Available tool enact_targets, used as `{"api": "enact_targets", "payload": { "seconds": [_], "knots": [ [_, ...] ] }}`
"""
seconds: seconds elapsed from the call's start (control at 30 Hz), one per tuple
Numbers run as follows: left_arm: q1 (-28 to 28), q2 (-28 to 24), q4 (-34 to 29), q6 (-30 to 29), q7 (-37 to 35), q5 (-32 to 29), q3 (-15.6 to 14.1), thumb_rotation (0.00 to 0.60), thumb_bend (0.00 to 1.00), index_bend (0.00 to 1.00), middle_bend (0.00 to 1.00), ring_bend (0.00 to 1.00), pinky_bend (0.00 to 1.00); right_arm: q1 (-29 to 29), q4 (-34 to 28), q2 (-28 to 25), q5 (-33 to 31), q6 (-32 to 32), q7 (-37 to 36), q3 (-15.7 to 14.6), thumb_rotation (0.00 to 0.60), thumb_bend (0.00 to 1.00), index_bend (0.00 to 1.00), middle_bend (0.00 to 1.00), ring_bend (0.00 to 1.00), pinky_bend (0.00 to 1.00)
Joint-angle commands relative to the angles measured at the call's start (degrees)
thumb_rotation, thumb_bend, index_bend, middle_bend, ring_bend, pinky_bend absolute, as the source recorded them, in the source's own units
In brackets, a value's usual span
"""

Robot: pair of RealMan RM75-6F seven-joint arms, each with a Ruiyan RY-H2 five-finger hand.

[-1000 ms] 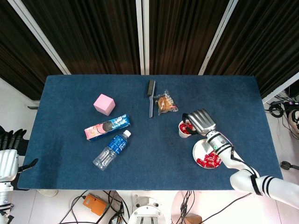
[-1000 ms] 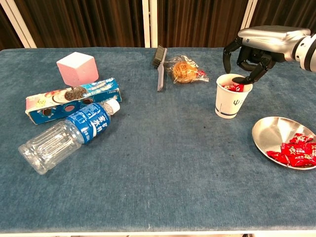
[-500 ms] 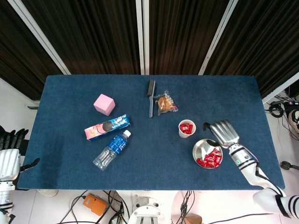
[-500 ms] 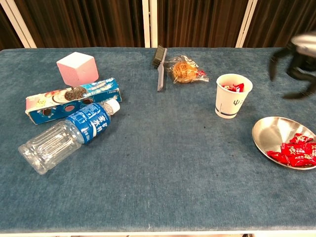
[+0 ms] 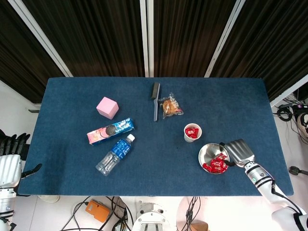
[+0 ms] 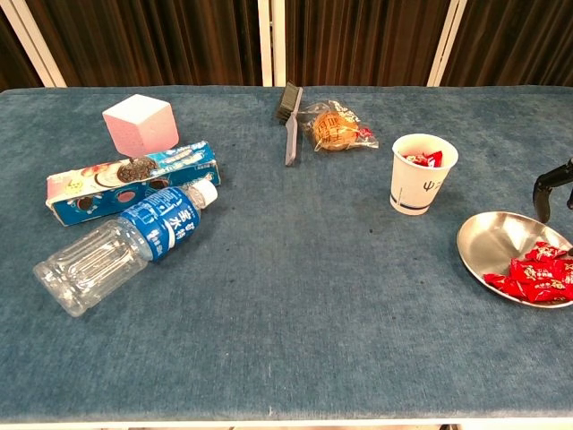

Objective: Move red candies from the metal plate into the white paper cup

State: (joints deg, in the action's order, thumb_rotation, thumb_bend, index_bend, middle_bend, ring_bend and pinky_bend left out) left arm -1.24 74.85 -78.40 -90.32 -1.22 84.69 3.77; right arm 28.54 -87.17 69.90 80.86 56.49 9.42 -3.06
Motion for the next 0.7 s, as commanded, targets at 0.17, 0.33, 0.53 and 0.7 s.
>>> {"api": "enact_targets", "payload": {
  "seconds": [0.17,0.33,0.53,0.7],
  "knots": [
    [0.16,0.03,-0.04,-0.03,0.04,-0.05,-0.10,0.600,0.00,0.09,0.09,0.00,0.00,1.28,2.30,1.89,-0.66,-2.95,2.21,0.43,0.600,0.37,0.53,0.93,1.00,1.00],
    [0.23,-0.03,0.09,0.02,-0.04,-0.12,-0.12,0.600,0.00,0.09,0.09,0.00,0.00,1.84,3.50,2.98,-1.15,-4.36,2.26,0.80,0.600,0.37,0.53,0.93,1.00,1.00],
    [0.42,0.02,0.33,-0.05,-0.34,-0.22,-0.16,0.600,0.00,0.09,0.09,0.00,0.00,2.24,4.40,4.07,-1.18,-5.52,2.03,0.86,0.600,0.37,0.54,0.93,1.00,1.00],
    [0.48,-0.10,0.33,-0.19,-0.41,-0.22,-0.06,0.600,0.00,0.09,0.09,0.00,0.00,2.47,5.03,4.61,-1.31,-6.31,1.79,0.89,0.600,0.38,0.55,0.93,1.00,1.00]
  ]
}}
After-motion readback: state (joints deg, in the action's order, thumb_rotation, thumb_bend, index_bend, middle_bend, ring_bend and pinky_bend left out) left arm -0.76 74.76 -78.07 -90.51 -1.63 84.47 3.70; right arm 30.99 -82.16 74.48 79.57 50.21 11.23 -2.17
